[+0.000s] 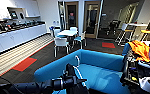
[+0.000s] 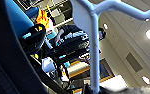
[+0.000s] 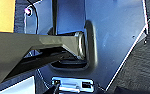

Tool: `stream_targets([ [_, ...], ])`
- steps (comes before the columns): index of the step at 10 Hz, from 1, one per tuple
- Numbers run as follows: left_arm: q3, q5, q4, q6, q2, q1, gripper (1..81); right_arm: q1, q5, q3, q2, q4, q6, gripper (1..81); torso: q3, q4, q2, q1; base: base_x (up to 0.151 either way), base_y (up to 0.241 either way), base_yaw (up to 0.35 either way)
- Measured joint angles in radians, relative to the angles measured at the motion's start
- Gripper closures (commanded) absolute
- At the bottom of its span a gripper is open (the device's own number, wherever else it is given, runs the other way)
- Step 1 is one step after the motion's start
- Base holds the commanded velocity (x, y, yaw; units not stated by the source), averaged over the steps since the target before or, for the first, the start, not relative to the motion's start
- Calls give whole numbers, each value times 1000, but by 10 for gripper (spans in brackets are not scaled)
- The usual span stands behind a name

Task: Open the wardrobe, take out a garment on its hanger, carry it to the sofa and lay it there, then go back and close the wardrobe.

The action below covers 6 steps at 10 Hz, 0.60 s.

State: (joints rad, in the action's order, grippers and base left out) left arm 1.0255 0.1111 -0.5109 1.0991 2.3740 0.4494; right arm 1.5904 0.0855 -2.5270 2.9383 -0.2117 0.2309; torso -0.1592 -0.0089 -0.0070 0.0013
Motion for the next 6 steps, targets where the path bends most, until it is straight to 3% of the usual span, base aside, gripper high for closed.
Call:
stream_targets([
  [6,-7,0,-1,0,-9,0,811,0,0,-1,0,0,0,10,0,0,0,0,0,0,-254],
])
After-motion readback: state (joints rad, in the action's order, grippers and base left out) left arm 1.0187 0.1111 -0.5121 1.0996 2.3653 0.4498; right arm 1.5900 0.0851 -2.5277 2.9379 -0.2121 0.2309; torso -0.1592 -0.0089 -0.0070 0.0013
